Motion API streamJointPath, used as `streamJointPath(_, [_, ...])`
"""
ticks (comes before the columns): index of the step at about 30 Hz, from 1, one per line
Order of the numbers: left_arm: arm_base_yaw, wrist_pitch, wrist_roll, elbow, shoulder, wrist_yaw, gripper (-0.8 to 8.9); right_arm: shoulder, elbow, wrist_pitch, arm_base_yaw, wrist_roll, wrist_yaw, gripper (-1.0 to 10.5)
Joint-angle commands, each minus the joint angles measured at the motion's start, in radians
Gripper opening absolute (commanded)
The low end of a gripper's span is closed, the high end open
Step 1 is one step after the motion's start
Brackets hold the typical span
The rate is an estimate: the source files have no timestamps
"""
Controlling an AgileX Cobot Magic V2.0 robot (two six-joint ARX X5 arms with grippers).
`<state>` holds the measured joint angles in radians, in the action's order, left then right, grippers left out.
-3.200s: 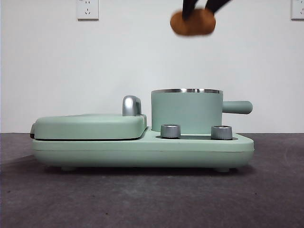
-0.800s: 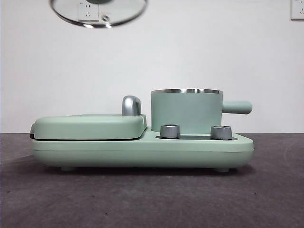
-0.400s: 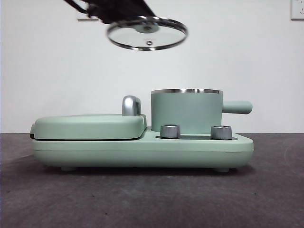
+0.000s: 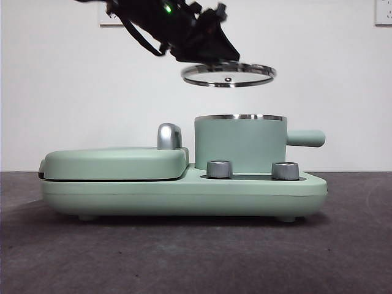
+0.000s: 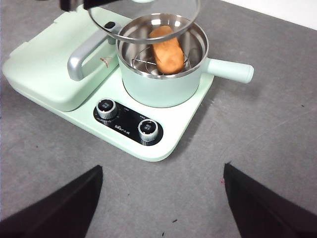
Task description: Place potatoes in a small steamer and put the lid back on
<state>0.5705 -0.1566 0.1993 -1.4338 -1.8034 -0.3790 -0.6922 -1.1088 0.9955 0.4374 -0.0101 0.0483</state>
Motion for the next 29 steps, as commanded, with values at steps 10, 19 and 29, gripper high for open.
streamJointPath(10, [0.006, -0.129, 0.014, -0.035, -0.103, -0.007, 0.14, -0.006, -0.009, 0.0, 0.005, 0.01, -0.04, 3.8])
streamJointPath(19, [0.008, -0.128, 0.017, -0.035, -0.129, -0.008, 0.14, -0.007, -0.009, -0.011, 0.005, 0.011, -0.053, 3.8])
streamJointPath(29, [0.013, -0.126, 0.017, -0.035, -0.151, -0.008, 0.14, -0.013, -0.009, -0.015, 0.005, 0.011, -0.052, 3.8])
